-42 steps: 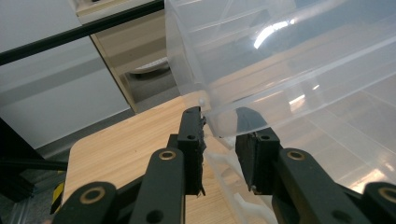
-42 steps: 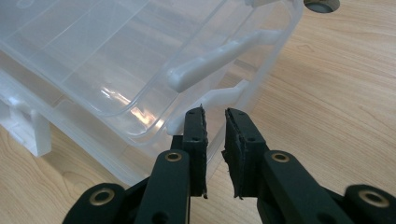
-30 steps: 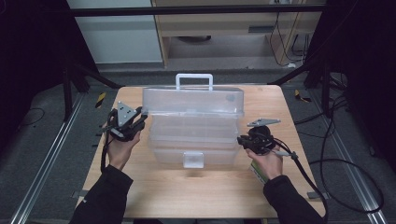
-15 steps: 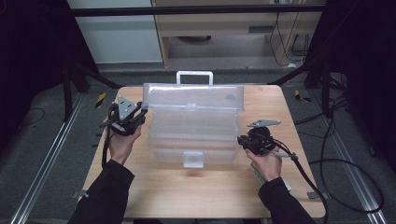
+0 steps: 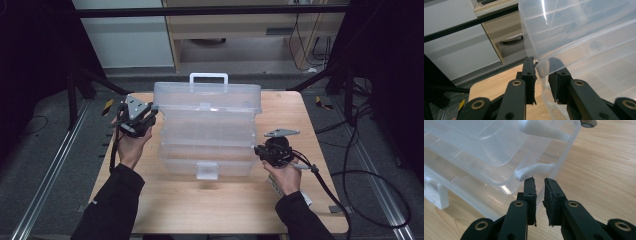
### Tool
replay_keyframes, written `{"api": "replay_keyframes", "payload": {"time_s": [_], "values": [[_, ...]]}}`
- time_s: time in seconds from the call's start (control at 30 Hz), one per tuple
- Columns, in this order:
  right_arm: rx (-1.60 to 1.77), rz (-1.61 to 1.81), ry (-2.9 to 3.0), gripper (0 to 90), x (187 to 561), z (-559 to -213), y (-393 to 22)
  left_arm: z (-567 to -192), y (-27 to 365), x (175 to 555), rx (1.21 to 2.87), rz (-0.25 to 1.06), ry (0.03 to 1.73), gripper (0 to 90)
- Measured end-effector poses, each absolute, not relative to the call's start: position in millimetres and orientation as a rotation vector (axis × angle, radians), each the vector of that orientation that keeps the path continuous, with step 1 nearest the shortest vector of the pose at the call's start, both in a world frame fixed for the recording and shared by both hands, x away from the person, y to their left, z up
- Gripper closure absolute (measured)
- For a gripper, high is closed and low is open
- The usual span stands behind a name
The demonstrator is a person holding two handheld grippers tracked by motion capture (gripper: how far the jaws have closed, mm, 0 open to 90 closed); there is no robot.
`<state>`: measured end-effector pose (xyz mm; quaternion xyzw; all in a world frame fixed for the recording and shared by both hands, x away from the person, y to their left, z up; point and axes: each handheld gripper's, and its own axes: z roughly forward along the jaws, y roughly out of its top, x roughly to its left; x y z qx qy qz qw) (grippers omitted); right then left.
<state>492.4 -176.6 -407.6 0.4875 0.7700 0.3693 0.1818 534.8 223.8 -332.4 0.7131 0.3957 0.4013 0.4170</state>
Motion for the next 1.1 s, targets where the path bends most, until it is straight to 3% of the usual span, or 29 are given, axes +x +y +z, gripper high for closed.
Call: {"api": "replay_keyframes", "payload": {"time_s": [1.1], "values": [[1.364,1.043,2.175,79.9,493.5,-408.0,-177.7,-313.4,213.1,563.6,1.827,1.077,1.024,81.3]]}}
